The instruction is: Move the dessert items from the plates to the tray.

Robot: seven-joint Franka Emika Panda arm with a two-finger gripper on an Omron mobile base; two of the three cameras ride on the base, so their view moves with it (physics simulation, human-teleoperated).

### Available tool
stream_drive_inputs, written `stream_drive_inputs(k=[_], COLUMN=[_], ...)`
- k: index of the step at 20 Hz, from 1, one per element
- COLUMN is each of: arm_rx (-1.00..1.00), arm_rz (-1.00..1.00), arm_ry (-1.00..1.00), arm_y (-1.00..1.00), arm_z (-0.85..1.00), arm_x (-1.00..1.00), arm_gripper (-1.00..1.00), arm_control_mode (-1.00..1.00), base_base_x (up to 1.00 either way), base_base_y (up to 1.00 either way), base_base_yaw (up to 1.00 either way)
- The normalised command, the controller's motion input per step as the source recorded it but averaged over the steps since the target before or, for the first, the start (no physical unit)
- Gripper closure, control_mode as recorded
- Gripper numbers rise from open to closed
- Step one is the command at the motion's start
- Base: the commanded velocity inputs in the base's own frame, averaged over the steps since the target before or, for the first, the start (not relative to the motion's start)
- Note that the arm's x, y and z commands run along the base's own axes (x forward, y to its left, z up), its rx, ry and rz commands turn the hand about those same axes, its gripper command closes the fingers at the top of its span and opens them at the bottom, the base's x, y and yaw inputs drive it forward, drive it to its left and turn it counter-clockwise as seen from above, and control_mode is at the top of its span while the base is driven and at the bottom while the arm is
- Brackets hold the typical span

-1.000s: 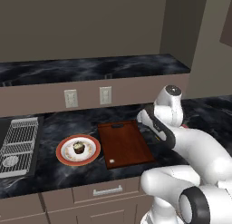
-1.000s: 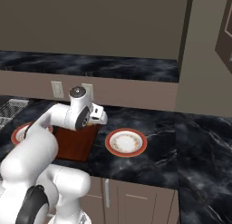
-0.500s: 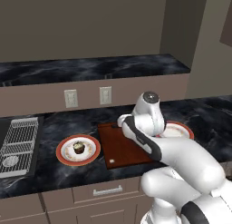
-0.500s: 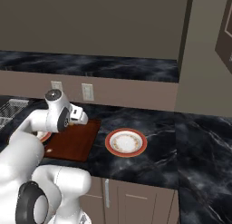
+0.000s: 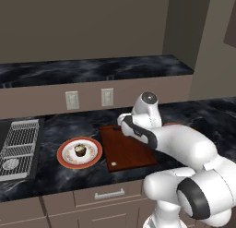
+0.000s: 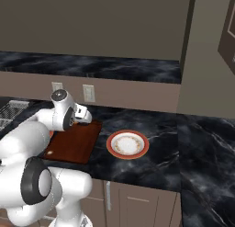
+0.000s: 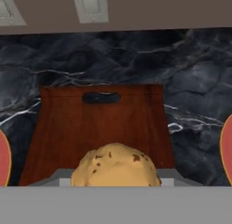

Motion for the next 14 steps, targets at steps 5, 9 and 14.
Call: stream_drive_inputs(k=[5, 9, 14], arm_rx=[0.08, 0.02, 0.0], arm_rz=[0.0, 0.0, 0.0], arm_ry=[0.02, 0.11, 0.14], arm_y=[0.0, 0.06, 0.15], arm_z=[-0.01, -0.16, -0.21], arm_x=[0.03, 0.01, 0.06], arm_gripper=[1.0, 1.0, 1.0], arm_control_mode=[-1.0, -1.0, -1.0], base_base_x=[0.0, 0.0, 0.0], base_base_y=[0.0, 0.0, 0.0], base_base_yaw=[0.0, 0.0, 0.0])
